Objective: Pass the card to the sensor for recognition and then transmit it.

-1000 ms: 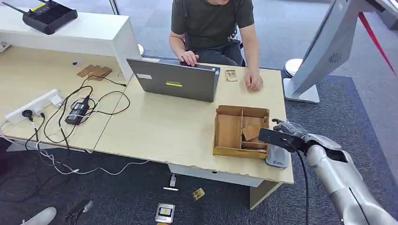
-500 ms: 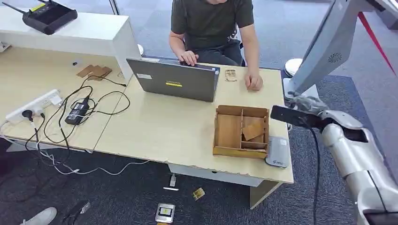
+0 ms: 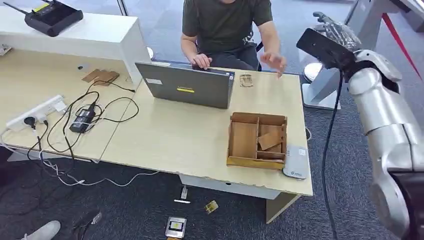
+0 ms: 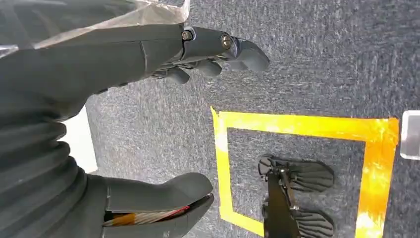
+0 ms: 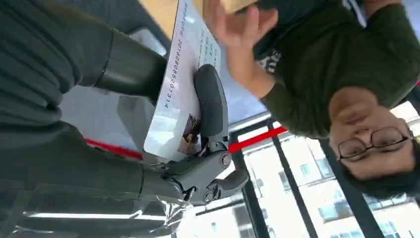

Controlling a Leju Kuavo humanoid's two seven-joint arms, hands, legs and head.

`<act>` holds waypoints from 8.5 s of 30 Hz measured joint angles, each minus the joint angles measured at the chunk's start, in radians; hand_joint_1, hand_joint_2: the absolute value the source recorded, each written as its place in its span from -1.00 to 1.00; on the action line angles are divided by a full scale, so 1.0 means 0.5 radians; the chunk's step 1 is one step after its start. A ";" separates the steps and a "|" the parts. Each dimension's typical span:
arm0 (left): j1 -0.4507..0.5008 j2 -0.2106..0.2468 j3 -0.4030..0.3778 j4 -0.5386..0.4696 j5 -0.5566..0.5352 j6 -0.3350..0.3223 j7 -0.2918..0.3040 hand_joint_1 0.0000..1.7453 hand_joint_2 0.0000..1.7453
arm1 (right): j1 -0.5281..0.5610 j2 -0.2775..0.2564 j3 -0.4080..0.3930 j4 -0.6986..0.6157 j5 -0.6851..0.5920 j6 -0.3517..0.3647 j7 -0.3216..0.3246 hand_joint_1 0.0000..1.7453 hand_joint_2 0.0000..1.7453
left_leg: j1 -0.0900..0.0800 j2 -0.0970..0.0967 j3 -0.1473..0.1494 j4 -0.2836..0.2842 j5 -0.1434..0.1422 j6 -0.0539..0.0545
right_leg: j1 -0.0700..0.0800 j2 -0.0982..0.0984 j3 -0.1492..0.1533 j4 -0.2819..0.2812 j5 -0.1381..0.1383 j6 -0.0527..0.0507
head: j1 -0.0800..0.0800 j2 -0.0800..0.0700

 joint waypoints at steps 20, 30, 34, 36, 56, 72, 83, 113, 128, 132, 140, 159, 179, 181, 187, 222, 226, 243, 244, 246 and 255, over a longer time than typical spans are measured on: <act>-0.054 -0.074 -0.007 0.002 -0.078 -0.002 0.071 -1.00 1.00 | 0.025 0.300 -0.194 0.495 -0.080 -0.010 0.410 -1.00 1.00 | 0.000 0.000 0.000 0.000 -0.001 0.000 | 0.000 0.000 0.000 -0.001 0.000 0.000 | 0.000 0.000; -0.031 -0.066 -0.006 0.002 -0.050 -0.002 0.036 -1.00 1.00 | 0.004 0.277 -0.201 0.521 -0.100 -0.241 0.123 -1.00 1.00 | 0.000 0.000 0.000 0.001 -0.001 0.000 | 0.000 0.000 0.000 -0.001 0.000 0.000 | 0.000 0.000; 0.015 -0.044 -0.001 0.002 -0.018 0.008 -0.012 -1.00 1.00 | -0.024 0.196 -0.201 0.461 -0.087 -0.458 -0.069 -1.00 1.00 | 0.000 0.000 0.000 0.001 -0.001 0.000 | 0.000 0.000 0.000 -0.002 0.000 0.000 | 0.001 0.000; 0.047 -0.030 0.009 0.002 -0.001 0.018 -0.040 -1.00 1.00 | -0.019 0.136 -0.202 0.399 -0.097 -0.520 -0.128 -1.00 1.00 | 0.000 0.000 0.000 0.001 -0.001 0.000 | 0.000 0.000 0.000 -0.002 0.000 0.000 | 0.001 0.000; 0.186 0.051 0.076 0.002 0.032 0.026 -0.114 -1.00 1.00 | 0.410 -0.216 -0.268 -0.553 -0.193 -0.393 -0.003 -1.00 1.00 | 0.000 0.000 0.001 0.000 -0.001 0.000 | 0.000 0.000 0.002 -0.003 0.000 0.000 | 0.000 0.000; 0.333 0.355 0.193 -0.001 0.173 0.195 -0.520 -1.00 1.00 | 1.869 -0.511 -0.593 -2.121 -0.602 -0.133 0.493 -1.00 1.00 | 0.015 -0.006 0.017 0.000 -0.019 -0.008 | 0.016 -0.005 0.023 -0.012 -0.019 -0.010 | 0.001 0.000; 0.299 0.572 0.278 -0.005 0.132 -0.080 -0.441 -1.00 1.00 | 2.506 -0.462 -0.472 -2.285 -0.514 -0.938 0.253 -1.00 1.00 | 0.017 -0.003 0.024 -0.003 -0.024 -0.019 | 0.017 -0.002 0.026 -0.007 -0.023 -0.019 | 0.001 0.000; 0.125 0.496 0.271 -0.001 0.012 -0.086 -0.304 -1.00 1.00 | 2.016 -0.176 0.275 -1.744 0.692 -0.353 0.446 -1.00 1.00 | 0.017 -0.003 0.024 -0.003 -0.023 -0.020 | 0.017 -0.002 0.026 -0.005 -0.022 -0.020 | 0.001 0.000; 0.114 0.469 0.271 -0.001 -0.004 -0.063 -0.293 -1.00 1.00 | 1.947 -0.131 0.320 -1.602 0.684 -0.278 0.508 -1.00 1.00 | 0.017 -0.003 0.025 -0.002 -0.023 -0.020 | 0.017 -0.002 0.026 -0.005 -0.022 -0.020 | 0.001 0.000; 0.112 0.466 0.270 -0.001 -0.005 -0.058 -0.291 -1.00 1.00 | 1.933 -0.118 0.327 -1.572 0.684 -0.266 0.543 -1.00 1.00 | 0.017 -0.003 0.025 -0.002 -0.023 -0.020 | 0.017 -0.002 0.026 -0.005 -0.022 -0.020 | 0.001 0.000; 0.112 0.465 0.270 -0.001 -0.005 -0.058 -0.291 -1.00 1.00 | 1.918 -0.098 0.336 -1.516 0.687 -0.253 0.572 -1.00 1.00 | 0.017 -0.003 0.025 -0.002 -0.023 -0.020 | 0.017 -0.002 0.026 -0.005 -0.022 -0.020 | 0.001 0.000; 0.115 0.465 0.270 -0.001 -0.009 -0.055 -0.308 -1.00 1.00 | 1.907 -0.067 0.351 -1.464 0.686 -0.253 0.619 1.00 1.00 | 0.017 -0.003 0.025 -0.002 -0.023 -0.020 | 0.017 -0.002 0.026 -0.005 -0.022 -0.020 | 0.001 0.000; 0.124 0.465 0.270 -0.001 -0.011 -0.057 -0.334 -1.00 1.00 | 1.827 0.001 0.326 -1.406 0.590 -0.250 0.643 1.00 1.00 | 0.017 -0.003 0.026 -0.002 -0.022 -0.020 | 0.017 -0.002 0.027 -0.004 -0.020 -0.020 | 0.002 0.000; 0.124 0.465 0.270 -0.001 -0.012 -0.056 -0.349 -1.00 1.00 | 1.783 -0.001 0.297 -1.472 0.519 -0.249 0.604 1.00 1.00 | 0.017 -0.002 0.026 -0.002 -0.022 -0.020 | 0.017 -0.002 0.026 -0.004 -0.020 -0.020 | 0.001 0.000; 0.108 0.464 0.265 -0.001 -0.054 -0.054 -0.350 -1.00 1.00 | 1.547 0.005 0.172 -1.653 0.369 -0.298 0.456 1.00 1.00 | 0.017 0.000 0.026 -0.001 -0.021 -0.021 | 0.017 -0.001 0.026 -0.004 -0.020 -0.020 | 0.001 0.000; -0.305 0.205 0.074 -0.001 -0.240 -0.084 -0.086 -1.00 1.00 | 0.133 0.579 -0.088 0.338 -0.137 -0.131 0.526 -1.00 1.00 | 0.014 0.000 0.006 0.001 -0.005 -0.022 | 0.014 0.001 0.001 0.004 -0.007 -0.024 | 0.002 0.000; -0.304 0.204 0.059 -0.001 -0.241 -0.082 -0.085 -1.00 1.00 | 0.133 0.555 -0.114 0.386 -0.177 -0.188 0.549 -1.00 1.00 | 0.014 0.000 0.006 0.001 -0.005 -0.022 | 0.014 0.001 0.001 0.004 -0.007 -0.024 | 0.001 0.000; -0.047 0.286 0.084 -0.004 -0.004 0.068 -0.377 -1.00 1.00 | 0.364 -0.119 -0.937 0.483 -1.415 -0.986 -0.020 -1.00 1.00 | 0.013 -0.003 0.012 0.003 -0.012 -0.015 | 0.013 -0.001 0.010 -0.005 -0.009 -0.020 | 0.002 0.000; -0.024 0.289 0.089 -0.004 0.002 0.079 -0.398 -1.00 1.00 | 0.436 -0.178 -0.988 0.486 -1.436 -0.983 0.013 -1.00 1.00 | 0.014 -0.002 0.013 0.003 -0.014 -0.015 | 0.014 -0.001 0.012 -0.007 -0.010 -0.018 | 0.000 0.000; 0.034 0.310 0.101 -0.005 0.005 0.119 -0.431 -1.00 1.00 | 0.640 -0.318 -1.086 0.496 -1.463 -0.918 0.127 -1.00 1.00 | 0.017 -0.005 0.021 0.002 -0.019 -0.013 | 0.017 -0.002 0.024 -0.011 -0.015 -0.016 | 0.000 0.000; 0.246 0.336 0.109 0.000 -0.153 0.280 -0.465 -1.00 1.00 | 1.660 -0.604 -1.301 0.583 -1.411 -0.232 0.598 -1.00 1.00 | 0.020 -0.010 0.037 0.000 -0.037 -0.014 | 0.020 -0.007 0.043 -0.014 -0.034 -0.017 | 0.000 0.000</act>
